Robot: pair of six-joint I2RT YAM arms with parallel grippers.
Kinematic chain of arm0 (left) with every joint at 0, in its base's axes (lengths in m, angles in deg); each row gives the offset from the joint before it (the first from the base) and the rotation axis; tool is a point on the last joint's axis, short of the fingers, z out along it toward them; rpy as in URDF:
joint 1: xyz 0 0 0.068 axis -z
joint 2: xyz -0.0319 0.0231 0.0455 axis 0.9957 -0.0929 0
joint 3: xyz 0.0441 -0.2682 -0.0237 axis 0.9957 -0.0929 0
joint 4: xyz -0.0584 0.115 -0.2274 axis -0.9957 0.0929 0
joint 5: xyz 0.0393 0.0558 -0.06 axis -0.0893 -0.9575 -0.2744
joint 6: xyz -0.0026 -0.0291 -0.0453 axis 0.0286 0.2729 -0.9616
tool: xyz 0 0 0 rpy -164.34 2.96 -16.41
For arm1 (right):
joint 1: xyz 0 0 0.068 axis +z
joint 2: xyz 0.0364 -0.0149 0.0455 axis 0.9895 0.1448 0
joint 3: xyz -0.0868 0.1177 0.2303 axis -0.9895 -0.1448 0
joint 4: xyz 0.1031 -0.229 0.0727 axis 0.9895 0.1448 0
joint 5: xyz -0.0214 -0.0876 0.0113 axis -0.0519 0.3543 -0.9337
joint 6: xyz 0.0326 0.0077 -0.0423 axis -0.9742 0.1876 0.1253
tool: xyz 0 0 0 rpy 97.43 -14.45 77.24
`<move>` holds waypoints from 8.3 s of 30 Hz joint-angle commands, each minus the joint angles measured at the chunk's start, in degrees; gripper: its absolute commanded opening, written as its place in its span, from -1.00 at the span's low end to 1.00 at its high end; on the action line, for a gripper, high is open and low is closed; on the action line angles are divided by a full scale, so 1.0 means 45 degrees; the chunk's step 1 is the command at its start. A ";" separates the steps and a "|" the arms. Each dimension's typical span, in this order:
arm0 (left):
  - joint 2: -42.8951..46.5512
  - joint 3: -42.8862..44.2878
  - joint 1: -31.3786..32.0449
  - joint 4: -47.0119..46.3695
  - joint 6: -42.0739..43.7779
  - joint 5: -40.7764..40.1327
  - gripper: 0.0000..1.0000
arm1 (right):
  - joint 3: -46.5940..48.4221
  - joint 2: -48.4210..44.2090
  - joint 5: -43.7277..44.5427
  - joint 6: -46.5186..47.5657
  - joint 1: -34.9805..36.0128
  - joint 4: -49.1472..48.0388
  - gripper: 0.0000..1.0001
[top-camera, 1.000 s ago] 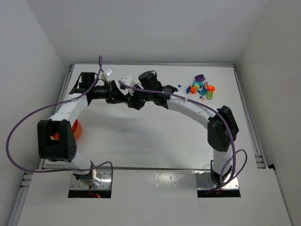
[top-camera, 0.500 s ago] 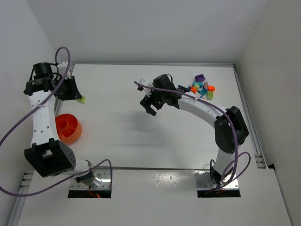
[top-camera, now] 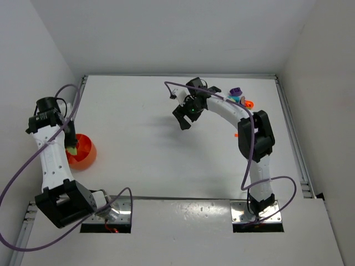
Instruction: Sort the legos into containers by color
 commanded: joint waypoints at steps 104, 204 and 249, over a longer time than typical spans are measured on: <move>0.1884 -0.2523 0.2699 -0.8443 -0.4266 1.2560 0.72 | 0.2559 0.0409 -0.8113 -0.5200 -0.4277 -0.0076 -0.94; -0.1943 0.1476 0.2785 0.1453 0.1604 -0.3553 -0.81 | -0.0471 -0.1975 -0.1006 -0.3428 -0.4607 0.1654 1.00; -0.4016 0.3053 0.1221 -0.0072 0.2854 -0.1447 0.10 | -0.2108 -0.2327 0.1549 -0.2278 -0.5426 0.1165 0.77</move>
